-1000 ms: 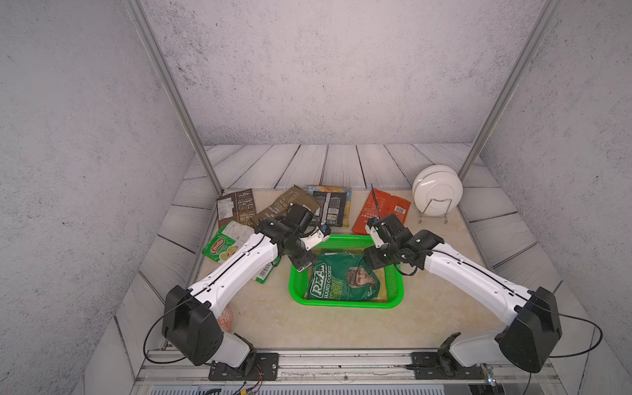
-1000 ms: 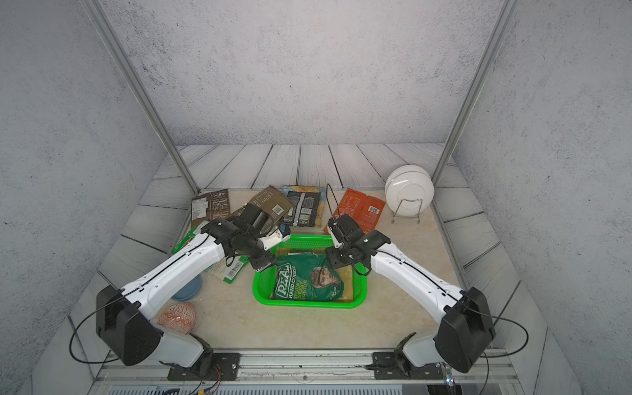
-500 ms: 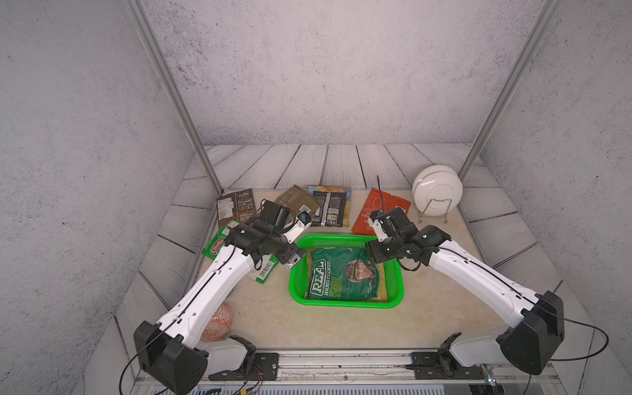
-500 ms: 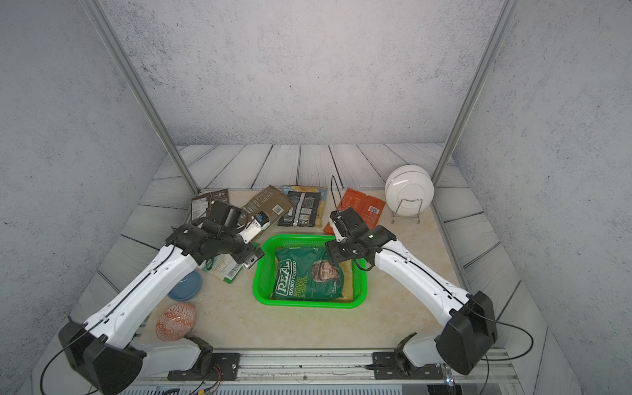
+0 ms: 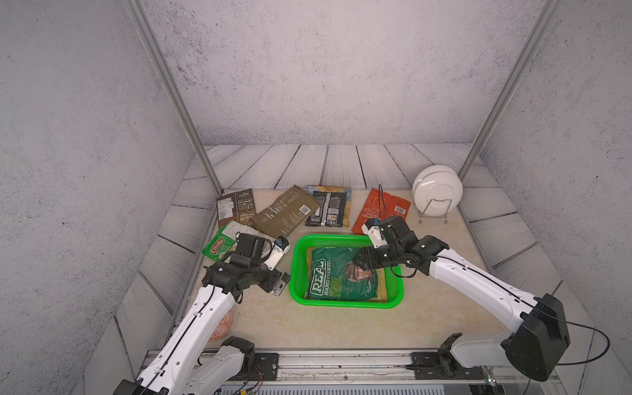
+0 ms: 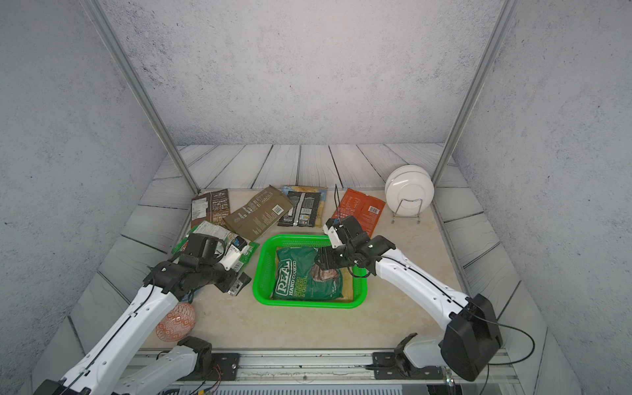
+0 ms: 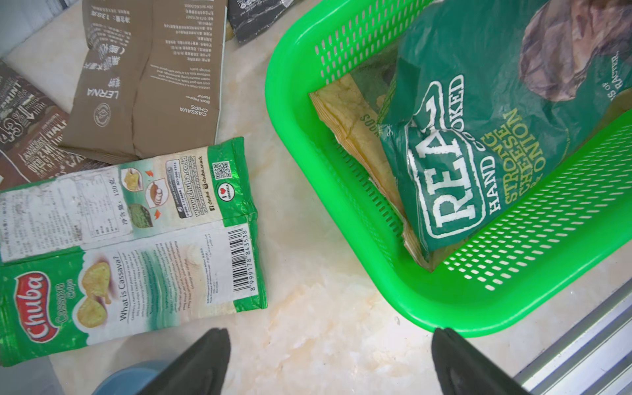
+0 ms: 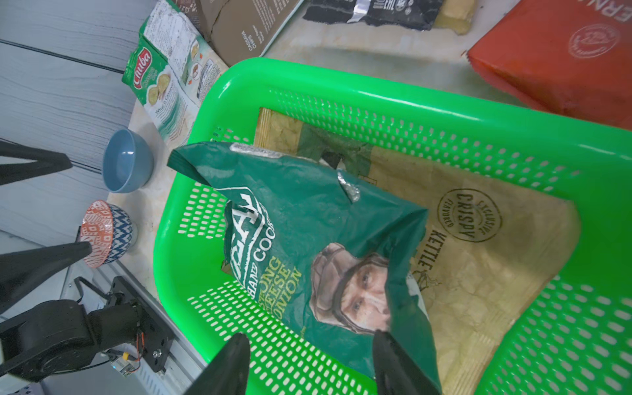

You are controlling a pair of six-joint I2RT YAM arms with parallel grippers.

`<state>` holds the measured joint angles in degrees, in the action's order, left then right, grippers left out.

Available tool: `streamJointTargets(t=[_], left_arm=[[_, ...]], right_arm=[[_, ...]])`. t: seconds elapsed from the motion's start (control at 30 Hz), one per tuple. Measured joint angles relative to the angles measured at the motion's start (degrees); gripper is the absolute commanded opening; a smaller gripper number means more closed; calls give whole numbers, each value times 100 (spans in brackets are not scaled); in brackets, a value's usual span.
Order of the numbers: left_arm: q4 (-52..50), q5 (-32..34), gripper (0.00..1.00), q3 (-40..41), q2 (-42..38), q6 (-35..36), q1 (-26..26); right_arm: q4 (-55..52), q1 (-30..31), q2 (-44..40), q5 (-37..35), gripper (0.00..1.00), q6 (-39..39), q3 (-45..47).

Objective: Put the potato chips into the basket
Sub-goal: Place the potato chip in the basket.

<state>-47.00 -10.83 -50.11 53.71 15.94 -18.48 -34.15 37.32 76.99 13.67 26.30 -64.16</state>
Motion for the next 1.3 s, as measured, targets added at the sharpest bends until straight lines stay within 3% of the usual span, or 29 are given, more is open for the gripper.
streamJointTargets(t=[0.2, 0.4, 0.6, 1.0, 1.3], left_arm=[[337, 131, 98, 236, -238, -103, 2], [422, 214, 98, 326, -254, -120, 2], [490, 240, 98, 326, -262, -122, 4], [522, 186, 98, 348, -280, -120, 7], [522, 136, 98, 352, -280, -120, 7]], right_arm=[[-208, 0, -647, -411, 60, -61, -103], [433, 44, -1154, 350, 60, 291, 94], [903, 129, -354, 533, 63, 468, 363], [846, -109, 1222, -1003, 64, 57, 284], [802, -214, 1829, -1366, 65, -308, 105]])
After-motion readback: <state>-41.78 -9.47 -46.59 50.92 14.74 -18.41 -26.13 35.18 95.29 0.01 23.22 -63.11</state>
